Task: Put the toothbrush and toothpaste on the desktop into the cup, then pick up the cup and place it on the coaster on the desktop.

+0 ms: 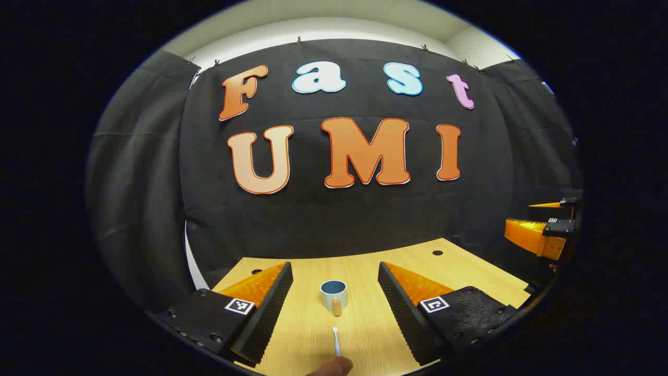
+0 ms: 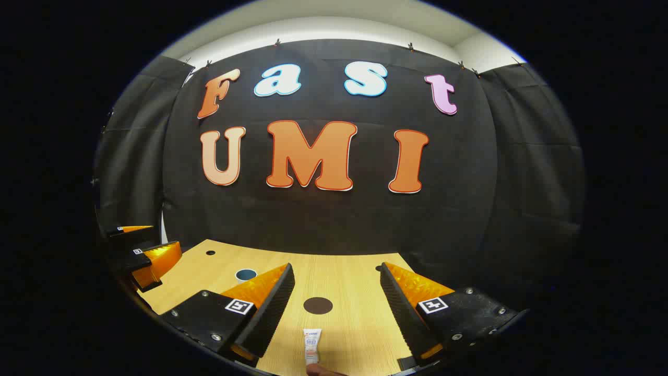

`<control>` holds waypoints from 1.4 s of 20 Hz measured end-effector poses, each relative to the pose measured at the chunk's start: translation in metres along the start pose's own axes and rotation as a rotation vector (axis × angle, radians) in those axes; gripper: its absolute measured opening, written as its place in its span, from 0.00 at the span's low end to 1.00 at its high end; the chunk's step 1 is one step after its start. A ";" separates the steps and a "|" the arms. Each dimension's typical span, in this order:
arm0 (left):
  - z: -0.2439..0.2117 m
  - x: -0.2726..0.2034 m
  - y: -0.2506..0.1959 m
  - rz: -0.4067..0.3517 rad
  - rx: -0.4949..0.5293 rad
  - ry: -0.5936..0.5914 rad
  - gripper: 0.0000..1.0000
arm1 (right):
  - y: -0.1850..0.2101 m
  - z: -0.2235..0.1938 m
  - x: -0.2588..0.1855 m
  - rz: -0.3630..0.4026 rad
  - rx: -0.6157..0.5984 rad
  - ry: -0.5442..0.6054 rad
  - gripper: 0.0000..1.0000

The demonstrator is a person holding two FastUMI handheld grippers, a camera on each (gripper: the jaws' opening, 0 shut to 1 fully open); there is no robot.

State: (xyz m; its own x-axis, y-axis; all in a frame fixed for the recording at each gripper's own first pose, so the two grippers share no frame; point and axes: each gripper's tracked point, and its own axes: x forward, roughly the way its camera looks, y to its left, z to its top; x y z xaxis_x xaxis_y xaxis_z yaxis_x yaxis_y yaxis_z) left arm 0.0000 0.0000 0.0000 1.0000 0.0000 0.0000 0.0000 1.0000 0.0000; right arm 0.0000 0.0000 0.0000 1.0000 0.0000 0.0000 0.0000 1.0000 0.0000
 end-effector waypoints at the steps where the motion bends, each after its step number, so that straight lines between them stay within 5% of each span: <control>1: 0.001 0.001 0.001 0.004 -0.001 -0.001 0.99 | 0.002 -0.002 0.001 0.005 0.000 0.002 0.99; 17: 0.006 0.046 0.025 0.026 -0.001 0.013 0.99 | 0.025 0.003 0.041 0.044 -0.012 0.022 0.99; 28: -0.111 0.069 0.004 -0.041 -0.022 0.288 0.99 | 0.035 -0.055 0.049 0.074 -0.041 0.151 0.99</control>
State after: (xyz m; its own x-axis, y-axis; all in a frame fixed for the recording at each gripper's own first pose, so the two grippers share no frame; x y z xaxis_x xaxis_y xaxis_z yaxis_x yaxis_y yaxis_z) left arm 0.0693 0.0045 -0.1113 0.9581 -0.0432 -0.2832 0.0370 0.9989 -0.0271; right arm 0.0486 0.0346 -0.0547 0.9858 0.0704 -0.1522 -0.0766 0.9965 -0.0348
